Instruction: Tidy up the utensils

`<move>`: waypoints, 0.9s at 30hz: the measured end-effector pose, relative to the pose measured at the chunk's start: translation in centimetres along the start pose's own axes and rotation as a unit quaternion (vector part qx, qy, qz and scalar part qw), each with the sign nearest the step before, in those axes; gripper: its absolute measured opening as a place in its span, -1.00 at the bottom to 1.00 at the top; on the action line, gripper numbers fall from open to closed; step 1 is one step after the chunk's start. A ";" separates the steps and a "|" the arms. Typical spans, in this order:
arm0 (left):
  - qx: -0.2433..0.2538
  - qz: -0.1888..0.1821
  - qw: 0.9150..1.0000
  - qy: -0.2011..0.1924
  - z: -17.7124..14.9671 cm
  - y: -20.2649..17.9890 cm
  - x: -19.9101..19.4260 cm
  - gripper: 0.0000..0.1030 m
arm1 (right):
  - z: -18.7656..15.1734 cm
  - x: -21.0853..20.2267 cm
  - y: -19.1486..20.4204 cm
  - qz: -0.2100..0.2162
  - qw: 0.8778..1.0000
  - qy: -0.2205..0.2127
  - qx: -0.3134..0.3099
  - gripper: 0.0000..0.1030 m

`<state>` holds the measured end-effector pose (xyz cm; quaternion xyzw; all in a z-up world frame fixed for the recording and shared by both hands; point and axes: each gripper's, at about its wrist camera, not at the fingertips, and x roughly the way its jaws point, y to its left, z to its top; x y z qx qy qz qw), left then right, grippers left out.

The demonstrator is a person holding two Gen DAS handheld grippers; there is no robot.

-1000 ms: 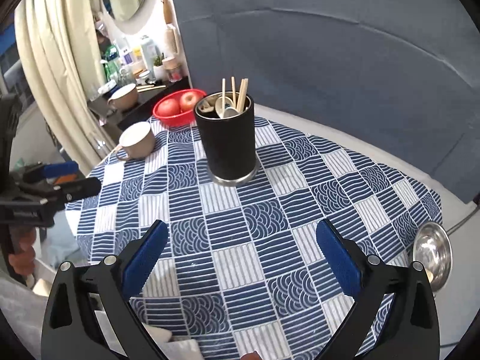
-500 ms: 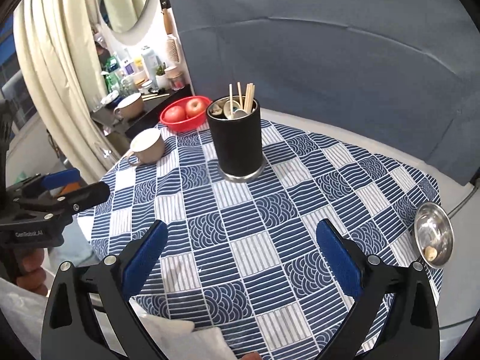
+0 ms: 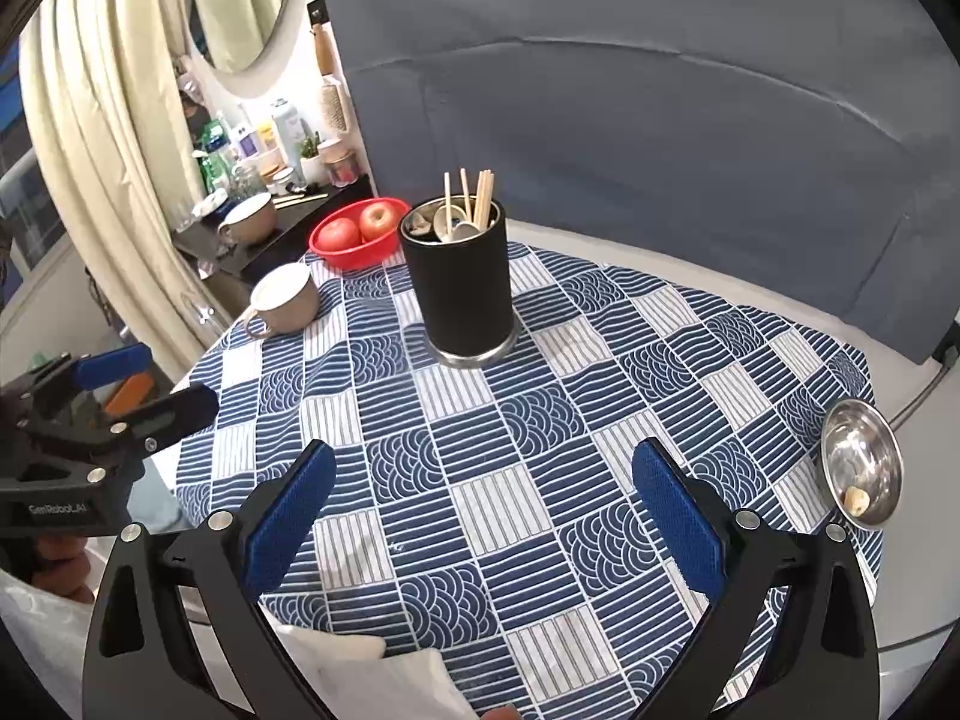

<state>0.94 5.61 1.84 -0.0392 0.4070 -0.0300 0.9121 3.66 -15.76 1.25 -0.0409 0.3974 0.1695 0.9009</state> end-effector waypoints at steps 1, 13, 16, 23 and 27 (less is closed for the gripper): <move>-0.001 0.000 1.000 0.000 0.0 0.0 0.0 0.88 | 0.0 0.0 0.0 0.000 1.000 0.000 0.000 0.85; -0.003 -0.004 1.000 0.014 0.4 -0.1 0.9 0.88 | 0.1 0.4 -0.3 -0.009 1.000 0.007 0.003 0.85; 0.009 -0.006 1.000 0.013 0.4 -0.5 0.9 0.88 | 0.1 0.5 -0.3 -0.010 1.000 0.008 0.002 0.85; 0.027 0.002 1.000 0.012 0.3 -1.1 0.8 0.88 | -0.1 0.6 0.1 -0.004 1.000 0.011 -0.009 0.85; 0.023 0.005 1.000 0.014 0.2 -0.9 0.8 0.88 | -0.1 0.5 0.3 -0.005 1.000 0.010 -0.014 0.85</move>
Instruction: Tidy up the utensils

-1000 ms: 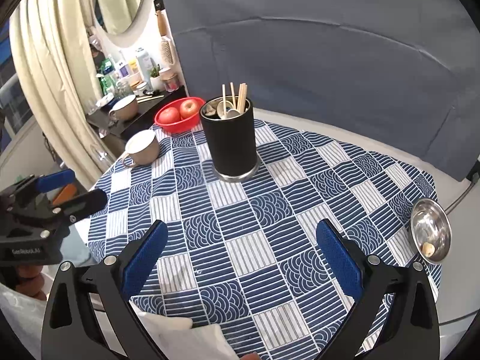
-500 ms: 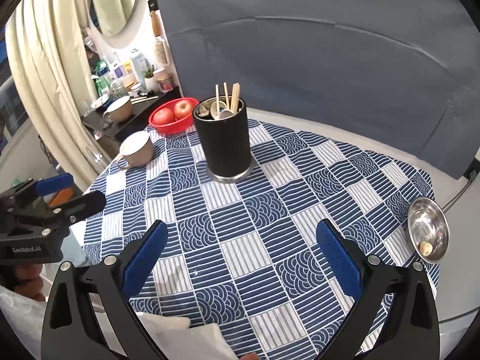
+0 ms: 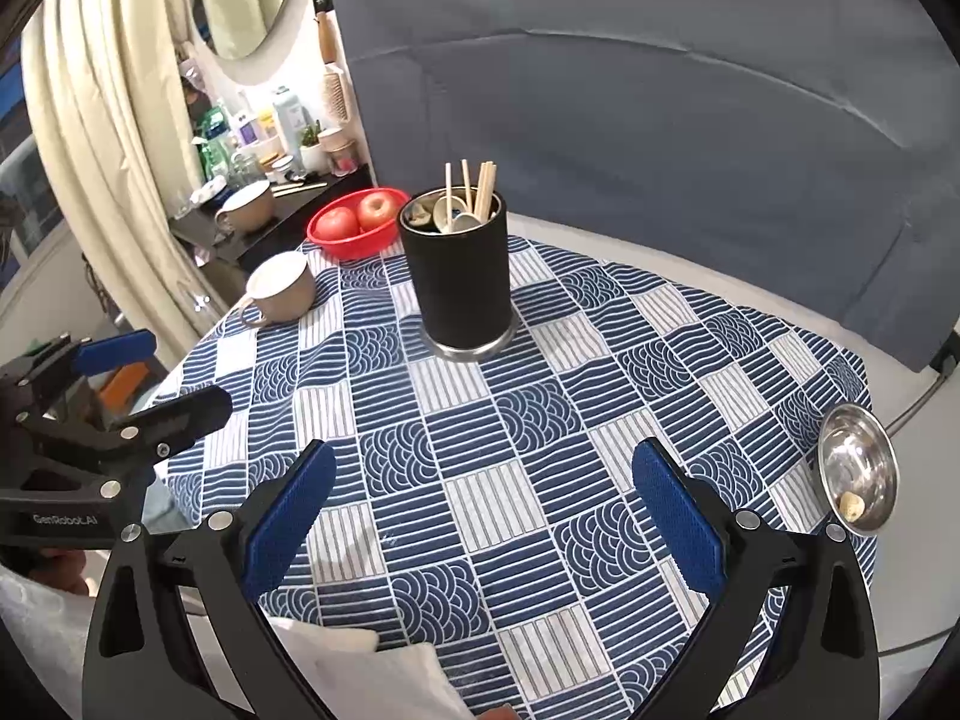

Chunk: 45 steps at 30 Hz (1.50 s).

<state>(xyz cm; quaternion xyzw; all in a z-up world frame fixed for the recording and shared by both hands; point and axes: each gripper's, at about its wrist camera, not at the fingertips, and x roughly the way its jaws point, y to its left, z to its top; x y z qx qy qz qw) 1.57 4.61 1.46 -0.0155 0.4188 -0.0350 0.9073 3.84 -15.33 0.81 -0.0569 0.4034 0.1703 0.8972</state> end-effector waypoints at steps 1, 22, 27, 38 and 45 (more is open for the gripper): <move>-0.002 0.000 1.000 0.000 0.0 0.1 0.0 0.88 | 0.0 0.0 0.0 0.000 1.000 0.000 -0.001 0.85; -0.017 -0.002 1.000 0.018 -0.5 0.6 0.5 0.88 | -0.2 0.2 0.4 0.000 1.000 0.005 -0.010 0.85; -0.015 0.002 1.000 0.017 -0.5 0.5 0.5 0.88 | -0.1 0.4 0.4 0.002 1.000 0.006 -0.011 0.85; -0.021 0.000 1.000 0.021 -0.4 0.8 0.7 0.88 | -0.2 0.4 0.3 0.002 1.000 0.006 -0.011 0.85; -0.024 0.001 1.000 0.021 -0.3 0.9 0.7 0.88 | -0.2 0.3 0.2 -0.002 1.000 0.004 -0.009 0.85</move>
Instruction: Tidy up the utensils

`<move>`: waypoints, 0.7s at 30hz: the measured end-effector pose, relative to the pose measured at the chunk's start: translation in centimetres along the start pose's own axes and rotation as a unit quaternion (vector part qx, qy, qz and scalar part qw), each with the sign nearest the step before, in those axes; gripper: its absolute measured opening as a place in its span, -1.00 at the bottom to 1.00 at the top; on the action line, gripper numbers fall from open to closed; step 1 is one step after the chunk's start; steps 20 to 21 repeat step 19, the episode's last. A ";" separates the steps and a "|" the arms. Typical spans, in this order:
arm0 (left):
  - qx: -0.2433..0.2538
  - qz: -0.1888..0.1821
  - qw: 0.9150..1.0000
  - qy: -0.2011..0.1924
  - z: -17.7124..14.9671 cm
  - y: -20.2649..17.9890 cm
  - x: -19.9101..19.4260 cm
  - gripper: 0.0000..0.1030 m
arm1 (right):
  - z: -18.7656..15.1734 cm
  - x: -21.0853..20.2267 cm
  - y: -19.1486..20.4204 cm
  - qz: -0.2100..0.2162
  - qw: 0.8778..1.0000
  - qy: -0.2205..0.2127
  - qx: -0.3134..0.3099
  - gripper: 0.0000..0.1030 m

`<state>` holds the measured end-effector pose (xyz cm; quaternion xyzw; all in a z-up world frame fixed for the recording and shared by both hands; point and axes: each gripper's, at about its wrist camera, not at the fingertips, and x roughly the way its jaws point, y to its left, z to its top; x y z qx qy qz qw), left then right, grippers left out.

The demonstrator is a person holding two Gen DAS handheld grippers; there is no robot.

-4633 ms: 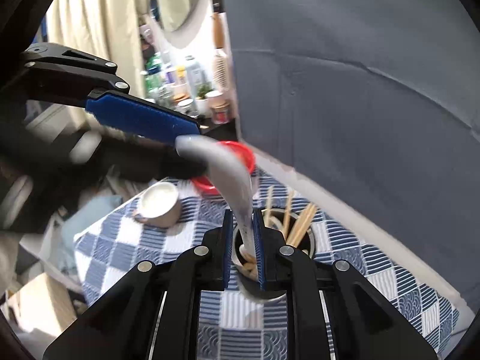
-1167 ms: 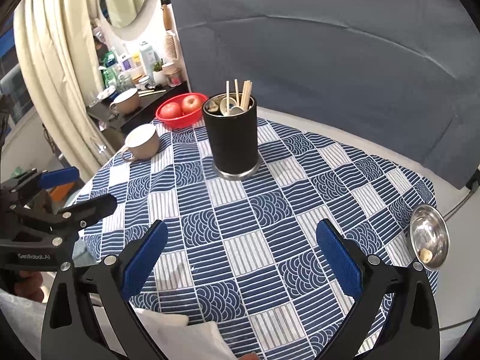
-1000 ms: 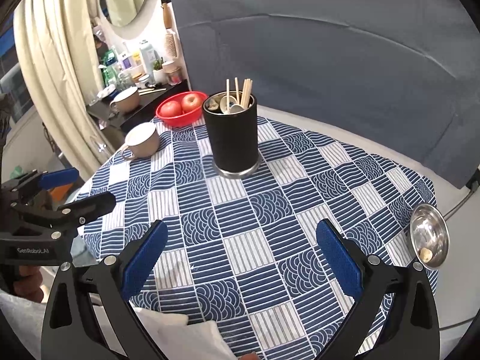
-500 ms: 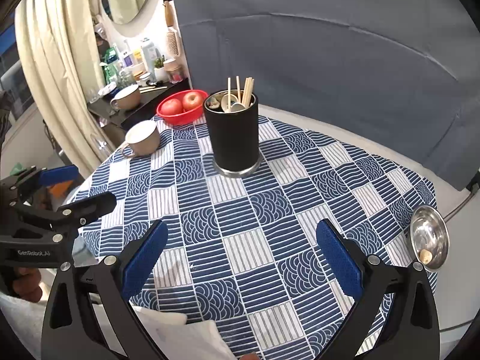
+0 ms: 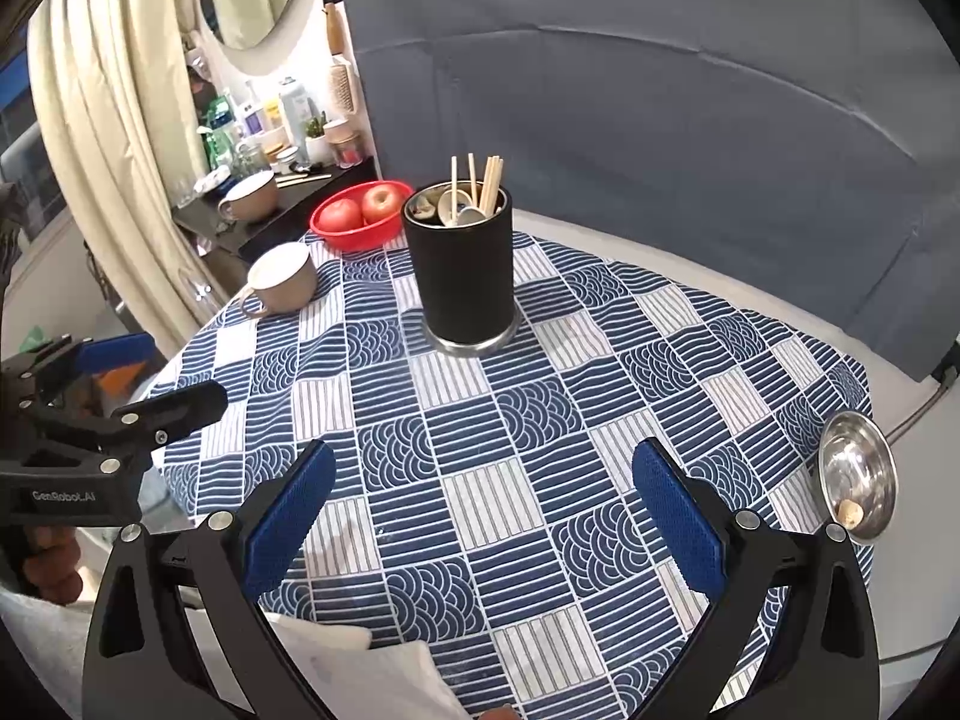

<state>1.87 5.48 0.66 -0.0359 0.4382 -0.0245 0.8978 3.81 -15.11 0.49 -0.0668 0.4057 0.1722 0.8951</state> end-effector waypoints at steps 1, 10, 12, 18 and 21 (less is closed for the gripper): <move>0.000 -0.001 1.000 0.000 0.0 0.0 0.0 0.88 | 0.0 0.0 0.0 0.000 1.000 0.000 0.001 0.85; -0.007 -0.005 1.000 0.002 0.0 0.2 0.1 0.88 | 0.1 0.3 0.2 0.001 1.000 0.005 -0.003 0.85; -0.012 -0.003 1.000 0.000 0.1 0.3 0.1 0.88 | 0.1 0.4 0.2 0.000 1.000 0.006 -0.003 0.85; -0.020 -0.019 0.999 0.017 0.1 0.6 0.7 0.88 | 0.2 0.7 0.2 -0.001 1.000 0.008 -0.005 0.85; -0.018 -0.019 0.999 0.018 0.1 0.4 0.8 0.88 | 0.2 0.7 0.2 -0.001 1.000 0.009 -0.004 0.85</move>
